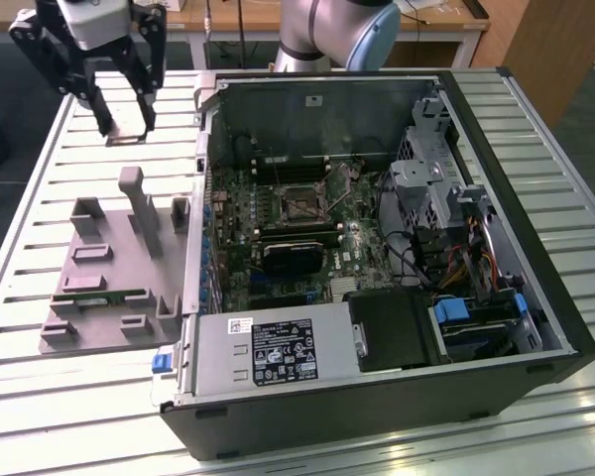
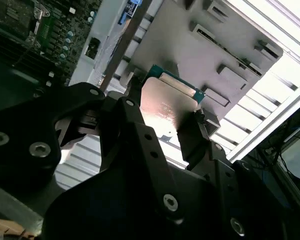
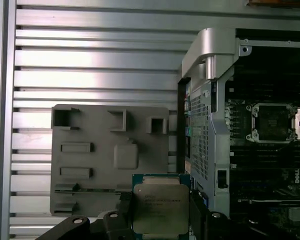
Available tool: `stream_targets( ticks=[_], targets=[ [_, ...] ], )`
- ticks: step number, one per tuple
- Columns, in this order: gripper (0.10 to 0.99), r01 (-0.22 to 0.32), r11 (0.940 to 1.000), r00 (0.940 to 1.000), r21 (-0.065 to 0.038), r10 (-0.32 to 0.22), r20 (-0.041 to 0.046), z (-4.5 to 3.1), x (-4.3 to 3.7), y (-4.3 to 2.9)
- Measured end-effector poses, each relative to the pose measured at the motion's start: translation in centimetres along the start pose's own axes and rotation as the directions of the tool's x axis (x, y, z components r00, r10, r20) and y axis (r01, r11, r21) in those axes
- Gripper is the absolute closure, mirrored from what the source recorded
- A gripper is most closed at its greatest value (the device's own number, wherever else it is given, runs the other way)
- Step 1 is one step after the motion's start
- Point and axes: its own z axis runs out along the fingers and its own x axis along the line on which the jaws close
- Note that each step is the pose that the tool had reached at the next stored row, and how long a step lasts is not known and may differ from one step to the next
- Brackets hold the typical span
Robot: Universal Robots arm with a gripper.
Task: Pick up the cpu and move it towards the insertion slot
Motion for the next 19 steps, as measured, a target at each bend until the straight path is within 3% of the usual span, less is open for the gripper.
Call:
stream_targets(
  ticks=[19],
  targets=[
    [0.549,0.000,1.0000,1.0000,0.000,0.000,-0.0005,0.33,-8.66,0.00]
  ],
)
